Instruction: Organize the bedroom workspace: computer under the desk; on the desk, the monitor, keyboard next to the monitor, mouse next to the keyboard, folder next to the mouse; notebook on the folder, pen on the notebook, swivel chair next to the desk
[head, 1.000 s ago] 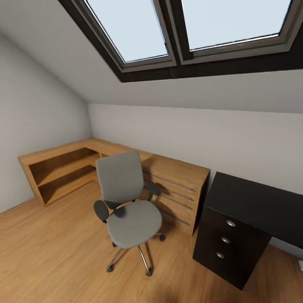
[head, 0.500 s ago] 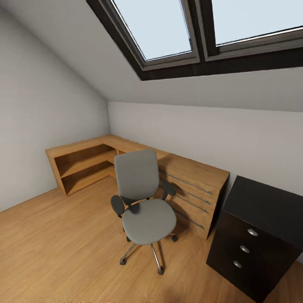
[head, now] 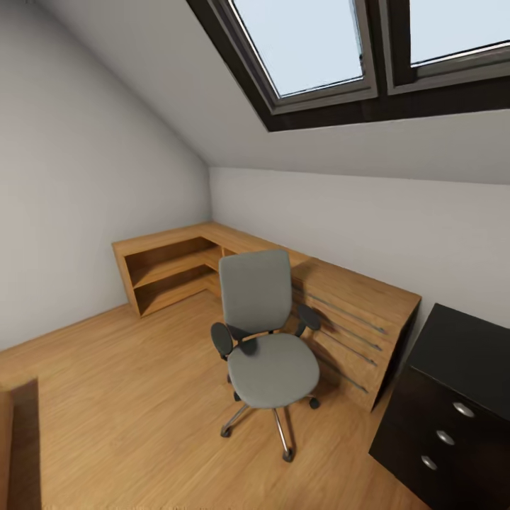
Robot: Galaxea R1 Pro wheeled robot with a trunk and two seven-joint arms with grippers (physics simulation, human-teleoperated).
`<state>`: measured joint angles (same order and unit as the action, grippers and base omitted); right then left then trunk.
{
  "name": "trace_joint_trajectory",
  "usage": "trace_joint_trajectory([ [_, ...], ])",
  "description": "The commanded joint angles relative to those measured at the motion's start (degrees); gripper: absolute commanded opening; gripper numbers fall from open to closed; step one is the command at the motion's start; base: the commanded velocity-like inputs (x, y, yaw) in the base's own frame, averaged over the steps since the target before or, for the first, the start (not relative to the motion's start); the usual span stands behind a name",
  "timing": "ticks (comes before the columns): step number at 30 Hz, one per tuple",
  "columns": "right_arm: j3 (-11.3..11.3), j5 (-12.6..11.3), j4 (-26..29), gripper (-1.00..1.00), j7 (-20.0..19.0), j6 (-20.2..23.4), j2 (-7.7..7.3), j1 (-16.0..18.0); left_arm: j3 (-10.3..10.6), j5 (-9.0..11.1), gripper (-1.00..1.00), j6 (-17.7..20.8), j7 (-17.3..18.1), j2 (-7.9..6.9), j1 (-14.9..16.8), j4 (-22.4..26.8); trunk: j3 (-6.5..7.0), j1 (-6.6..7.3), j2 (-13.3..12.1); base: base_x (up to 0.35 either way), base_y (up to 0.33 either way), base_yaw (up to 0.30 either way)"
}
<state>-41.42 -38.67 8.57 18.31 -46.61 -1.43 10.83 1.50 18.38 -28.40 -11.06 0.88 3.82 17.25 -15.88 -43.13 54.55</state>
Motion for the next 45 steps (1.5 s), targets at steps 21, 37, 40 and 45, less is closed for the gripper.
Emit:
trace_joint_trajectory([
  [21,-0.3,-0.1,-2.7,1.00,0.6,0.5,-0.21,5.6,0.3,-0.2,1.00,-0.1,-0.4,-0.02,0.0,-0.1,-1.41,0.00,0.1,0.000,0.000,0.212],
  [37,-0.8,0.3,-3.7,1.00,0.4,0.5,0.09,5.6,0.4,-0.3,1.00,0.0,-0.3,-0.43,0.0,-0.1,-2.10,0.00,0.1,0.000,0.000,0.122],
  [40,-0.9,0.3,-3.7,1.00,0.5,0.4,0.24,5.6,0.4,-0.3,1.00,0.0,-0.3,-0.49,0.0,-0.1,-2.11,0.00,0.1,0.000,-0.004,0.112],
  [45,-0.9,0.2,-3.7,1.00,0.5,0.4,0.29,5.6,0.5,-0.3,1.00,0.2,-0.3,-0.51,0.0,-0.1,-2.11,0.00,0.1,0.093,-0.138,0.228],
])
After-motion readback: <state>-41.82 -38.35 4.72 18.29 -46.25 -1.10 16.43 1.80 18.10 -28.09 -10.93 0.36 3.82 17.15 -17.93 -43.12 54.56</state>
